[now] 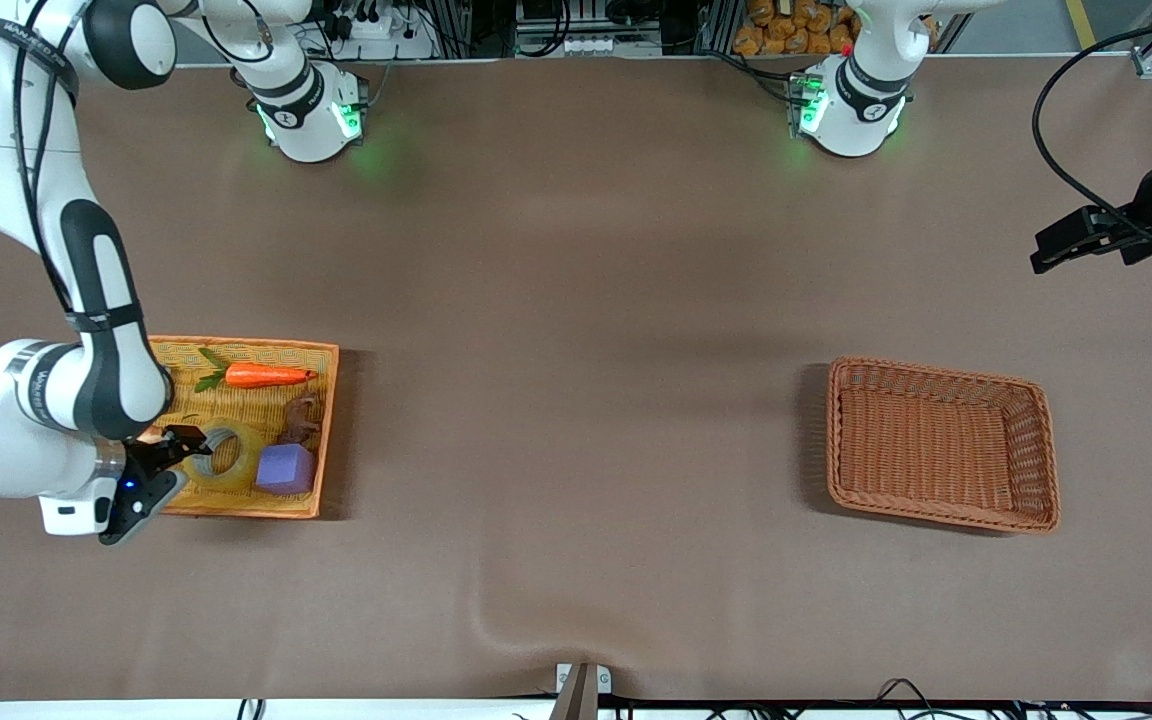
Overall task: Transfer tape with both arms
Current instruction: 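Lower the right gripper onto the yellow tape roll and close it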
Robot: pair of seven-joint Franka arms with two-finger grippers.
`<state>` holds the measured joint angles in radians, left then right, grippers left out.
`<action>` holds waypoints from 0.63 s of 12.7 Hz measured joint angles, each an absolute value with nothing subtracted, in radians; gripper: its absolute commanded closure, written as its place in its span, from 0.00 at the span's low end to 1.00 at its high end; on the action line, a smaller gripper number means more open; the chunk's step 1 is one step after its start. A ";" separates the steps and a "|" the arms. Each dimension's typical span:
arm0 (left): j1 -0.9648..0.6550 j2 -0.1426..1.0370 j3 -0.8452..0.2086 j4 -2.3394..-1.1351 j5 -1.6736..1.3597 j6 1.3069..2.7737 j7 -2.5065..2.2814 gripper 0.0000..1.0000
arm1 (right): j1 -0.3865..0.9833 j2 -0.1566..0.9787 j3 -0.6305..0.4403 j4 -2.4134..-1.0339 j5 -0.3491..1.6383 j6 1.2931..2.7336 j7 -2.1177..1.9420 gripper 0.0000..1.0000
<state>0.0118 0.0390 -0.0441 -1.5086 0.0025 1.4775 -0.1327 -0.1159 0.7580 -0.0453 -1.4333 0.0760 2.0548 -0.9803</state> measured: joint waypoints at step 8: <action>0.010 0.039 -0.046 -1.507 0.003 1.478 -0.133 0.00 | -0.114 0.760 -0.035 -1.448 0.076 2.006 -0.981 0.95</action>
